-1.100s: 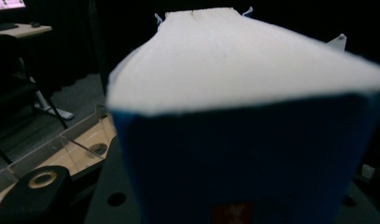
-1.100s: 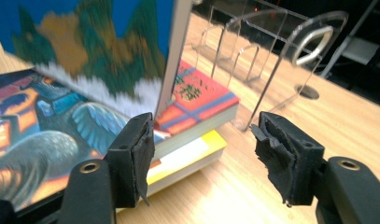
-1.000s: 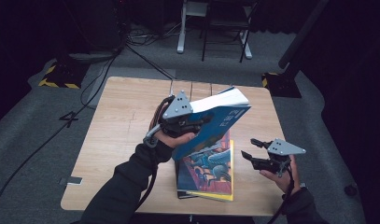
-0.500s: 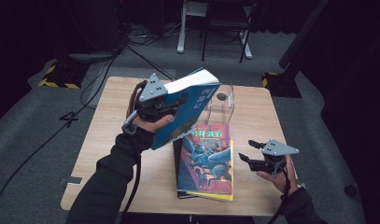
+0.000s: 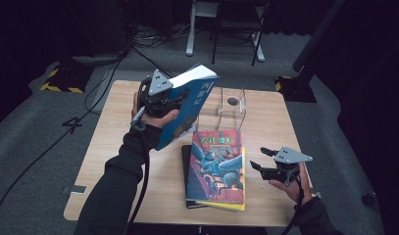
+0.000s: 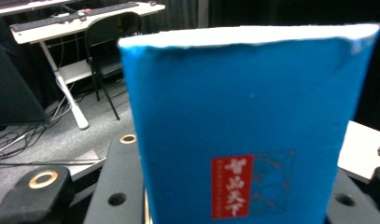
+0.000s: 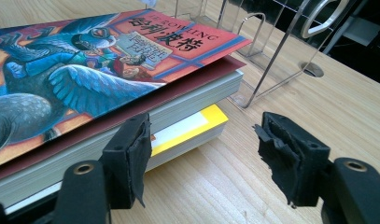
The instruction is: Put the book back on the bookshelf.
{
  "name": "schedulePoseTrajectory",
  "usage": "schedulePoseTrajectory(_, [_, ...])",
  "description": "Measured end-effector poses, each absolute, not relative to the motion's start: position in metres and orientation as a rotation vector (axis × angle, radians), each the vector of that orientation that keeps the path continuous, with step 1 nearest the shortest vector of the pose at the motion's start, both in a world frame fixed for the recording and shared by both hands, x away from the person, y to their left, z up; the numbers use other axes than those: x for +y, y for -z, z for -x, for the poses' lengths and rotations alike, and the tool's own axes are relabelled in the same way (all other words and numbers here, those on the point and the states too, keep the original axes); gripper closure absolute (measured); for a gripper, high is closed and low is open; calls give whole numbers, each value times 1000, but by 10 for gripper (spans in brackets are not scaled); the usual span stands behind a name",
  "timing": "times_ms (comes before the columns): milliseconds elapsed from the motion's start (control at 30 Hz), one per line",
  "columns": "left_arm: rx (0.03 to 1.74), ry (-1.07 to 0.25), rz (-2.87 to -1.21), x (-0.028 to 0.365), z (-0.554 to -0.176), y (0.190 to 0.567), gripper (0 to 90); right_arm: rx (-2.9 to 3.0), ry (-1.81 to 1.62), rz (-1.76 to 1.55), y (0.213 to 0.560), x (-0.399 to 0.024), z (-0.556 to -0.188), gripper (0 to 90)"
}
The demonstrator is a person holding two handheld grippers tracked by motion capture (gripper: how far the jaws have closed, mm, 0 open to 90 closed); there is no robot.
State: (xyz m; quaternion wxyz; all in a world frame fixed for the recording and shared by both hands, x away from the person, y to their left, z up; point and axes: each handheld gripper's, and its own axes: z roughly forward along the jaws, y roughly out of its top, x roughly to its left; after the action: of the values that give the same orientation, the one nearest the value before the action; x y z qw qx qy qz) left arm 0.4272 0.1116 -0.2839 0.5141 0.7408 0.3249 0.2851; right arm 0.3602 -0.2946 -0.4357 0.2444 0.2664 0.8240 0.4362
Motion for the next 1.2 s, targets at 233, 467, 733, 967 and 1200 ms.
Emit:
schedulePoseTrajectory(233, [830, -720, -1777, 106, -440, 287, 607, 2256, -1186, -725, 437, -293, -360, 352])
schedulePoseTrajectory(467, [881, -723, -1758, 102, -456, 292, 606, 2258, -1188, -721, 437, -292, -360, 351])
schedulePoseTrajectory(733, [922, -767, -1749, 88, -471, 298, 606, 2260, -1178, -716, 438, -291, -360, 352])
schedulePoseTrajectory(967, [972, -839, -1732, 71, -481, 307, 604, 2265, -1175, -714, 438, -290, -360, 352])
schedulePoseTrajectory(1200, [989, -840, -1692, 69, -489, 321, 605, 2264, -1184, -703, 438, -289, -359, 352])
